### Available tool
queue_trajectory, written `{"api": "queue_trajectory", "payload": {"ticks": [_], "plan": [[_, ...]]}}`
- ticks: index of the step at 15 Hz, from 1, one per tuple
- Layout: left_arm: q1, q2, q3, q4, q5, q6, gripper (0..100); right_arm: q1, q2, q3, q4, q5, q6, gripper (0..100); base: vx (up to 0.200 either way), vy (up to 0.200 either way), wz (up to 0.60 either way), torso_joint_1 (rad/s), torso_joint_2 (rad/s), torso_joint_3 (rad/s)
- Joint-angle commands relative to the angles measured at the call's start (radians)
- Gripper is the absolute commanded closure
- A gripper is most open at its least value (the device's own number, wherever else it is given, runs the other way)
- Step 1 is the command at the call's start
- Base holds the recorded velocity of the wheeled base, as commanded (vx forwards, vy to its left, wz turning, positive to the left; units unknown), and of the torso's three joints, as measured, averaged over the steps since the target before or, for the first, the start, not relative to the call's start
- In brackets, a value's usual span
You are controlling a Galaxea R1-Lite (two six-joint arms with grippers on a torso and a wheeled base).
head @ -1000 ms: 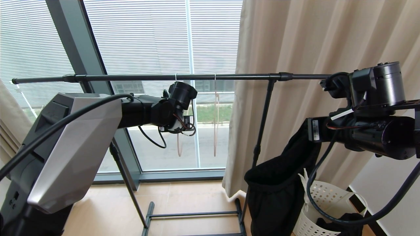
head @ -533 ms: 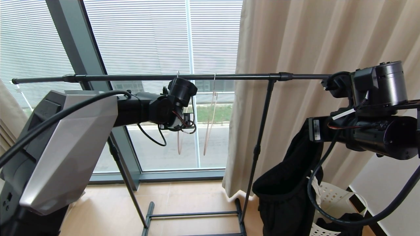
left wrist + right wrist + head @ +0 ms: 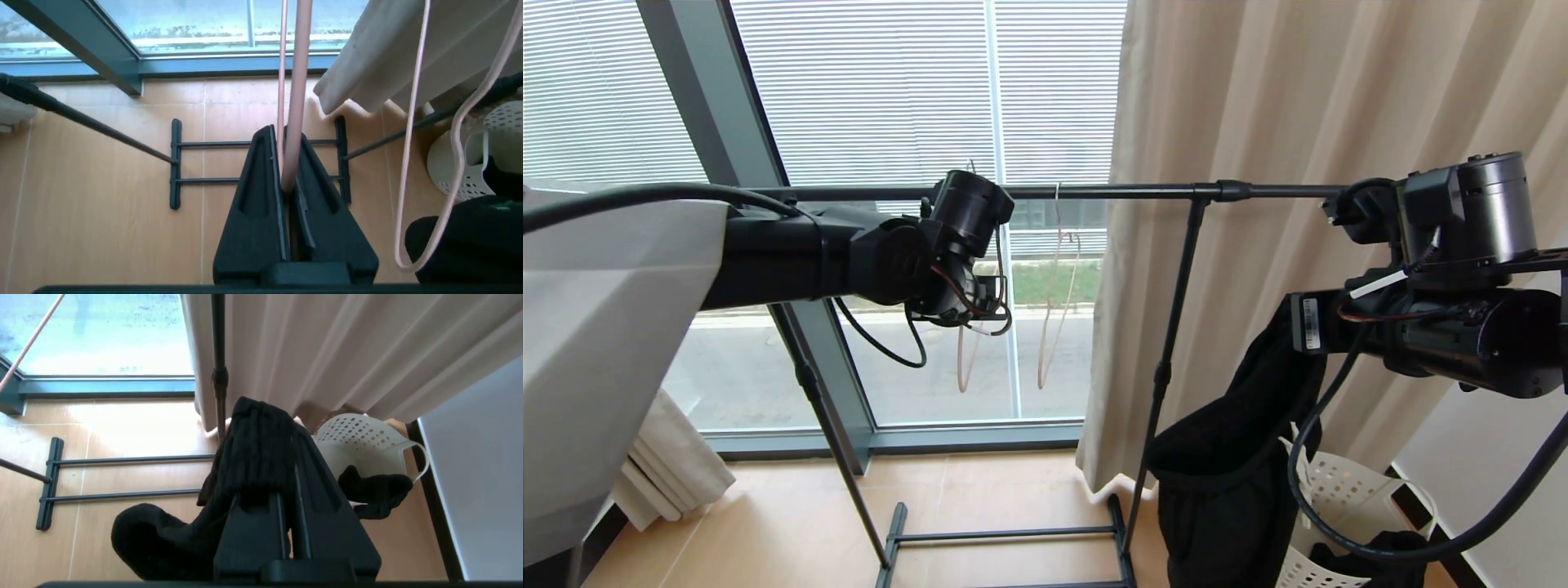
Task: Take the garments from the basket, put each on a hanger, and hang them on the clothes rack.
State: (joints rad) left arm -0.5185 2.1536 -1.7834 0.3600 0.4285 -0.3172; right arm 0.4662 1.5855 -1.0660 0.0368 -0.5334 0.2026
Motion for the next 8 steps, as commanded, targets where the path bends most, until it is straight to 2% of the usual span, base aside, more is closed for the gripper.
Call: {"api": "queue_trajectory", "payload": {"ticks": [1,4,5,7,8], "plan": [[-0.011,-0.175,0.200,-0.058,-0.001,0.001,100,0.000,-0.001,0.000,0.000,0.000,0.000,100,0.000,0.000,0.00,0.000,0.00,0.000],[-0.025,-0.307,0.414,-0.145,-0.002,0.027,100,0.000,-0.001,0.000,0.000,0.000,0.000,100,0.000,0.000,0.00,0.000,0.00,0.000],[-0.029,-0.383,0.550,-0.217,-0.002,0.058,100,0.000,-0.001,0.000,0.000,0.000,0.000,100,0.000,0.000,0.00,0.000,0.00,0.000],[-0.040,-0.489,0.737,-0.325,-0.002,0.115,100,0.000,-0.002,0.000,0.000,0.000,0.000,100,0.000,0.000,0.00,0.000,0.00,0.000],[-0.043,-0.518,0.791,-0.363,-0.004,0.129,100,0.000,-0.004,0.000,0.000,0.000,0.000,100,0.000,0.000,0.00,0.000,0.00,0.000]]}}
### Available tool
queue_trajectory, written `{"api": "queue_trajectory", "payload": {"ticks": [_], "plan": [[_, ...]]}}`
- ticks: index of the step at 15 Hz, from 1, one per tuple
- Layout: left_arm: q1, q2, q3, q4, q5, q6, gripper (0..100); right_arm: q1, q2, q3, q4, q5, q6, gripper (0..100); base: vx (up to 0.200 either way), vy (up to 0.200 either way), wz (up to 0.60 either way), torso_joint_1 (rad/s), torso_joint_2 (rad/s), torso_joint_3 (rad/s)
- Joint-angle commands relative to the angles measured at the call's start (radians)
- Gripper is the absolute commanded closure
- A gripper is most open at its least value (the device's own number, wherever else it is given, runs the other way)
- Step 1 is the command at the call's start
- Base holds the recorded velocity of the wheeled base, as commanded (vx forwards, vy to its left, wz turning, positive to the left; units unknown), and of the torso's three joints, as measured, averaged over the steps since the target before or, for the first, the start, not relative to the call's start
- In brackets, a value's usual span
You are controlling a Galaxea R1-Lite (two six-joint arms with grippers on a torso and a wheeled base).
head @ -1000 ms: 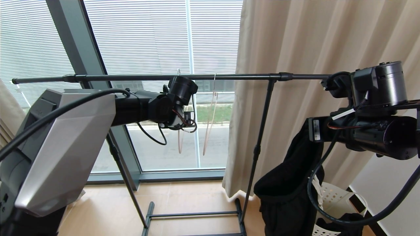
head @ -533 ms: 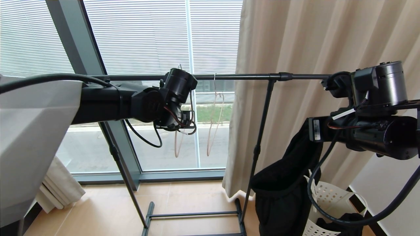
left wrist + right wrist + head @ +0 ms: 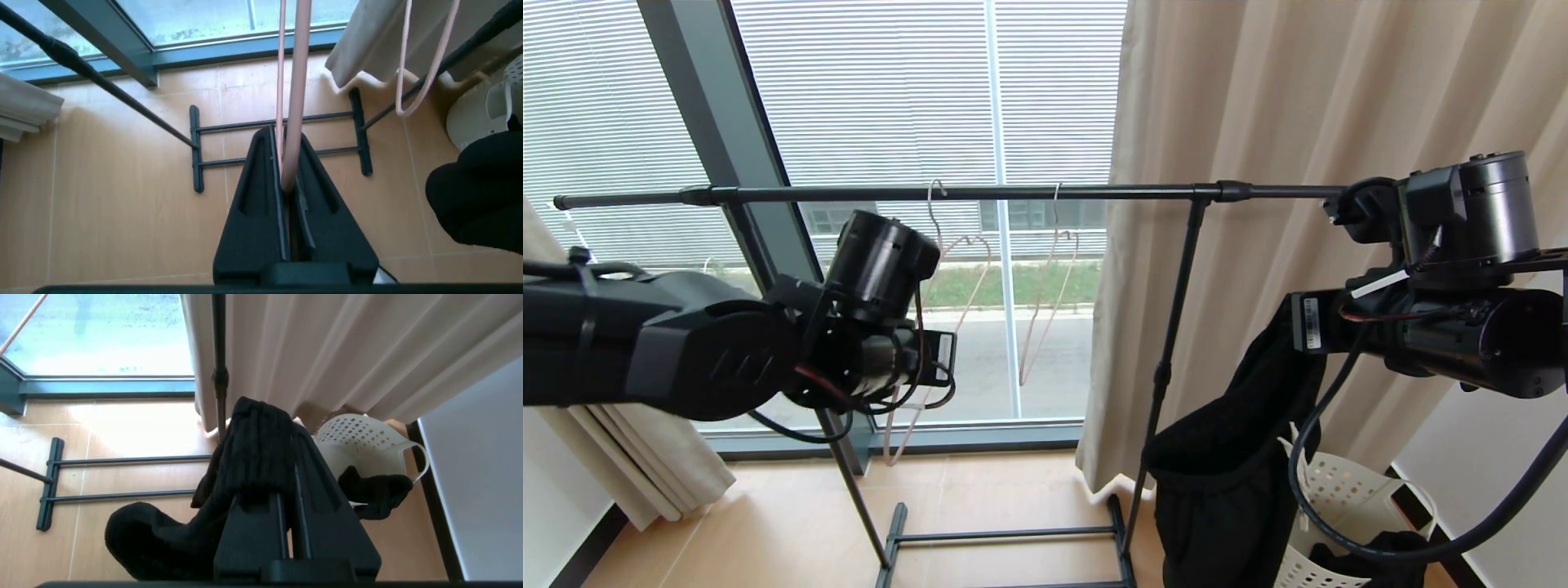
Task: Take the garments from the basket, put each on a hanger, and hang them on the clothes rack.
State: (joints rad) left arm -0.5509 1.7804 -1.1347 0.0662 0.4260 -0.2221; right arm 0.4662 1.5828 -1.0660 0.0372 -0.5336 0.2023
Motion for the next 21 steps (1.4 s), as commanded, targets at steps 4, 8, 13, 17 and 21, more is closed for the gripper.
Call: {"api": "queue_trajectory", "payload": {"ticks": [4,8,13,17,21], "plan": [[-0.011,-0.337,0.438,-0.301,-0.044,0.106,100,0.002,0.000,-0.002,0.000,0.000,0.000,100,0.000,0.000,0.00,0.000,0.00,0.000],[0.005,-0.486,0.546,-0.378,-0.277,0.150,100,0.000,0.006,0.000,0.001,-0.002,0.000,100,0.000,0.000,0.00,0.000,0.00,0.000],[0.005,-0.507,0.576,-0.477,-0.467,0.242,100,-0.031,0.023,0.000,-0.019,-0.009,-0.021,100,0.000,0.000,0.00,0.000,0.00,0.000],[0.003,-0.418,0.694,-0.568,-0.648,0.418,100,-0.044,0.063,0.003,-0.065,-0.075,-0.049,100,0.000,0.000,0.00,0.000,0.00,0.000],[-0.037,-0.286,0.697,-0.678,-0.707,0.469,100,-0.050,0.074,0.000,-0.096,-0.082,-0.070,100,0.000,0.000,0.00,0.000,0.00,0.000]]}}
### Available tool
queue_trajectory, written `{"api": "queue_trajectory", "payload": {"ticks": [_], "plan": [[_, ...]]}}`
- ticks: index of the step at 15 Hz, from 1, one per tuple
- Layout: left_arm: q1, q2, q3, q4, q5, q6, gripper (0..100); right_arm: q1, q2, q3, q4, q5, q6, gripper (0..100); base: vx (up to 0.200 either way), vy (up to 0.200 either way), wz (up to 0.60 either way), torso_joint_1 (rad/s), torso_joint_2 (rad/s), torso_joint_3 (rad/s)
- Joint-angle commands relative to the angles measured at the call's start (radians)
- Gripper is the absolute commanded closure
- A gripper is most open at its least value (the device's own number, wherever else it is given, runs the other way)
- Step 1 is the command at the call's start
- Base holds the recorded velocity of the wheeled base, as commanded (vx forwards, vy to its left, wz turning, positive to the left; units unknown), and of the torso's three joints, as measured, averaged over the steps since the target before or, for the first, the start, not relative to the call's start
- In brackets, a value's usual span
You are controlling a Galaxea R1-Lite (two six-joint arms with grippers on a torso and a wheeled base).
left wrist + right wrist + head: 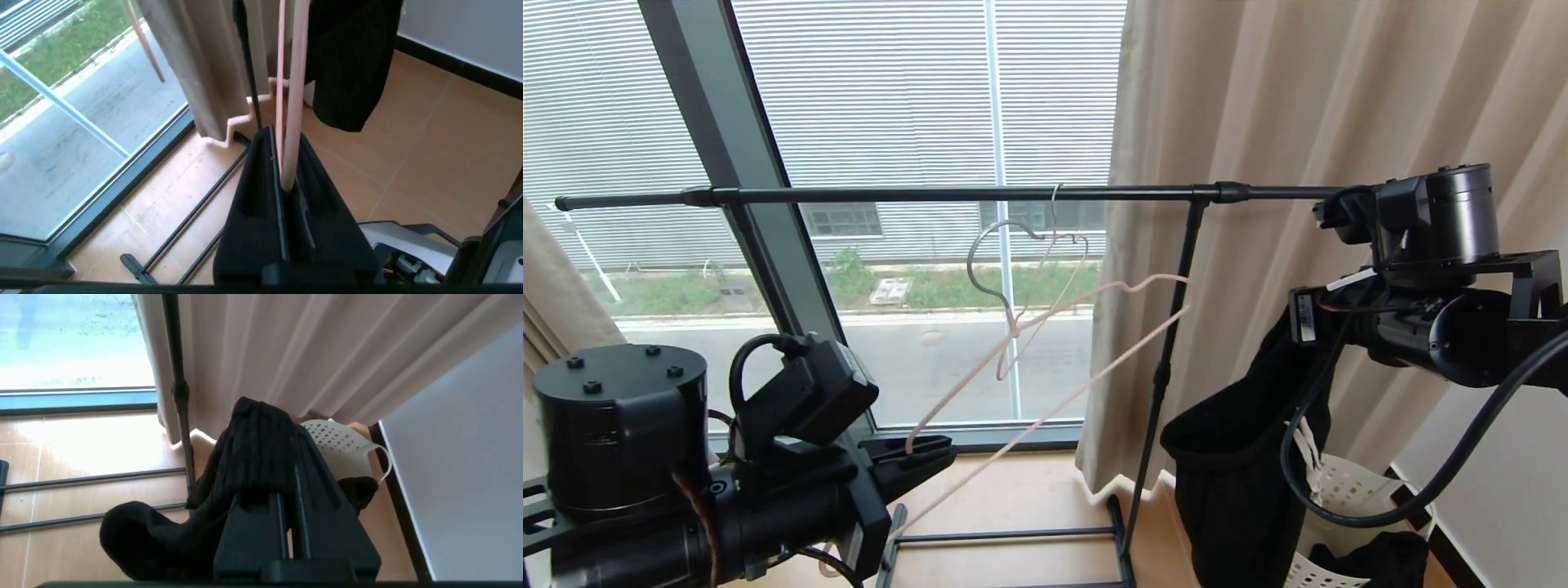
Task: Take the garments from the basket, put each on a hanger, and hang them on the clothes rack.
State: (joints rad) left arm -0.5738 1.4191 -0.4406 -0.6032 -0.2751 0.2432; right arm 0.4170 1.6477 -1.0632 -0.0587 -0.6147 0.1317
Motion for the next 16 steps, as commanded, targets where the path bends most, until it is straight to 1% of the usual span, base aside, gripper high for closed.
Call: {"api": "queue_trajectory", "payload": {"ticks": [1,3,4,5,10,16], "plan": [[-0.015,0.087,0.003,-0.010,-0.036,0.025,100,-0.007,0.015,-0.006,-0.010,0.000,-0.007,100,0.000,0.000,0.00,0.000,0.00,0.000],[-0.015,0.113,0.002,-0.012,-0.078,0.084,100,-0.017,0.027,-0.006,-0.046,-0.004,-0.017,100,0.000,0.000,0.00,0.000,0.00,0.000],[-0.017,0.121,0.000,-0.012,-0.078,0.094,100,-0.017,0.029,-0.006,-0.052,-0.008,-0.018,100,0.000,0.000,0.00,0.000,0.00,0.000],[-0.038,0.136,-0.007,-0.013,-0.078,0.102,100,-0.017,0.029,-0.011,-0.056,-0.011,-0.030,100,0.000,0.000,0.00,0.000,0.00,0.000],[-0.051,0.153,-0.033,-0.017,-0.078,0.102,100,-0.003,0.046,-0.008,-0.056,-0.023,-0.029,100,0.000,0.000,0.00,0.000,0.00,0.000],[-0.061,0.211,-0.079,-0.023,-0.075,0.102,100,0.103,0.047,0.032,-0.056,-0.088,-0.026,100,0.000,0.000,0.00,0.000,0.00,0.000]]}}
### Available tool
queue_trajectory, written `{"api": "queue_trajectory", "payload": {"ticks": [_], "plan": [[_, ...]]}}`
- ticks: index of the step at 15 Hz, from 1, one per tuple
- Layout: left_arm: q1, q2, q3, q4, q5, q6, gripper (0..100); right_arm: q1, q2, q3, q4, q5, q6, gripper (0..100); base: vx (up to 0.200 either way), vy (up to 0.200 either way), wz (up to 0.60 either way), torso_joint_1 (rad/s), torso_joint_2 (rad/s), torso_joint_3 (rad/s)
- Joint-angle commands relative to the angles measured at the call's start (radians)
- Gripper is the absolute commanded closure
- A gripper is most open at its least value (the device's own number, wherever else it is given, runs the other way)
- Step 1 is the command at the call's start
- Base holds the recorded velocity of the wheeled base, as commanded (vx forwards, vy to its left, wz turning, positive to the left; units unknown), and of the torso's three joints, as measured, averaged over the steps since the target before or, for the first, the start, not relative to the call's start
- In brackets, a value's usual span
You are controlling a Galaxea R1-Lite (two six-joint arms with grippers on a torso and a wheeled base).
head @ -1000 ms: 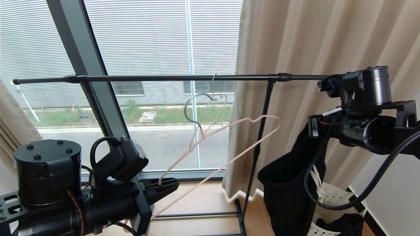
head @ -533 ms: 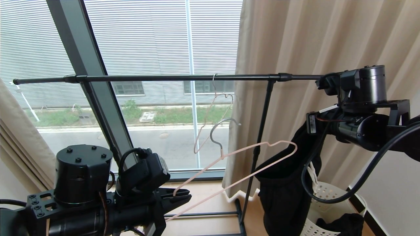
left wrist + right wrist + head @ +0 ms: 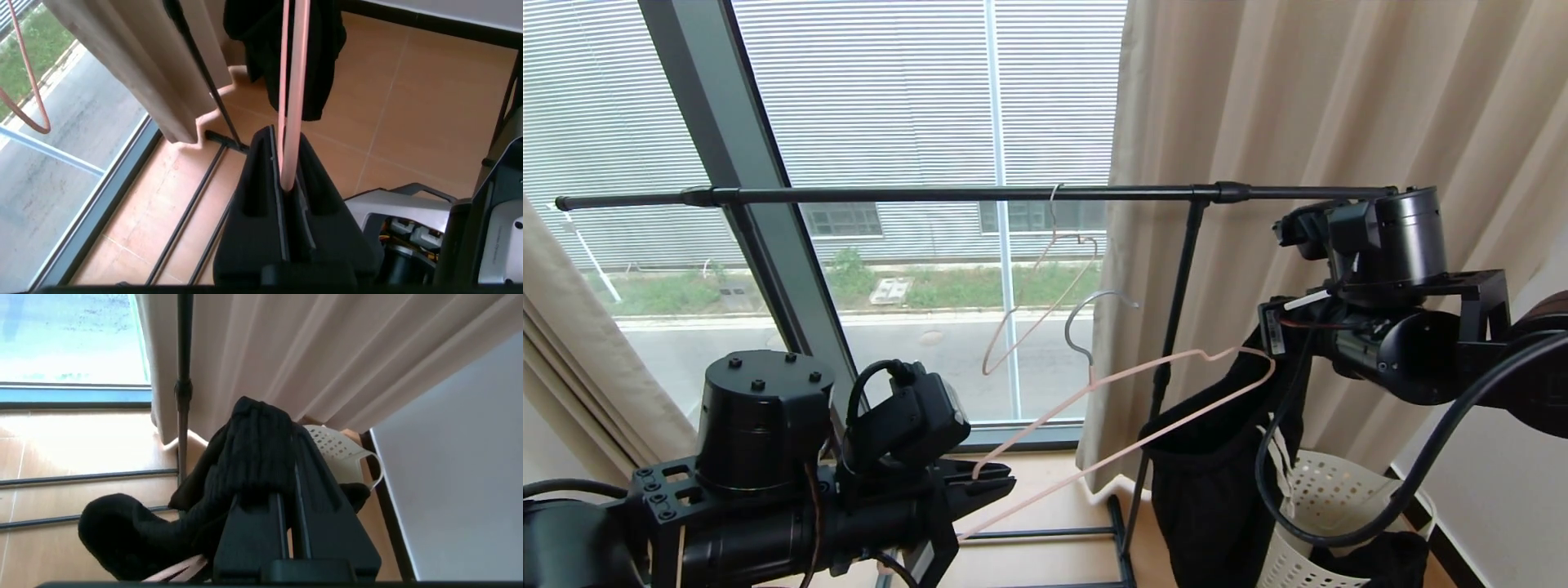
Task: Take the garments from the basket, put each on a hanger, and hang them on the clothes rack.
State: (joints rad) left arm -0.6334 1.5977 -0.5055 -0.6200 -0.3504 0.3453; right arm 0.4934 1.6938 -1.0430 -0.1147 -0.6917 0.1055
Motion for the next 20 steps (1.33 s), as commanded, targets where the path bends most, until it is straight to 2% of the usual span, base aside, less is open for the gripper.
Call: {"api": "queue_trajectory", "payload": {"ticks": [1,5,6,10,14,17,20], "plan": [[-0.008,0.047,-0.021,-0.017,0.002,-0.003,100,0.042,0.000,0.018,-0.002,-0.017,0.000,100,0.000,0.000,0.00,0.000,0.00,0.000],[-0.014,0.077,-0.030,-0.050,0.011,-0.009,100,0.076,-0.002,0.040,-0.016,-0.078,0.002,100,0.000,0.000,0.00,0.000,0.00,0.000],[-0.014,0.096,-0.042,-0.050,0.037,-0.011,100,0.102,0.000,0.055,-0.054,-0.129,0.000,100,0.000,0.000,0.00,0.000,0.00,0.000],[-0.028,0.110,-0.057,-0.052,0.057,-0.034,100,0.183,-0.003,0.061,-0.062,-0.216,0.002,100,0.000,0.000,0.00,0.000,0.00,0.000],[-0.028,0.111,-0.061,-0.052,0.057,-0.034,100,0.258,-0.019,0.072,-0.068,-0.235,0.006,100,0.000,0.000,0.00,0.000,0.00,0.000],[-0.028,0.117,-0.065,-0.053,0.064,-0.035,100,0.321,-0.019,0.074,-0.068,-0.239,0.040,100,0.000,0.000,0.00,0.000,0.00,0.000],[-0.032,0.142,-0.065,-0.096,0.071,-0.046,100,0.386,-0.017,0.069,-0.068,-0.239,0.065,100,0.000,0.000,0.00,0.000,0.00,0.000]]}}
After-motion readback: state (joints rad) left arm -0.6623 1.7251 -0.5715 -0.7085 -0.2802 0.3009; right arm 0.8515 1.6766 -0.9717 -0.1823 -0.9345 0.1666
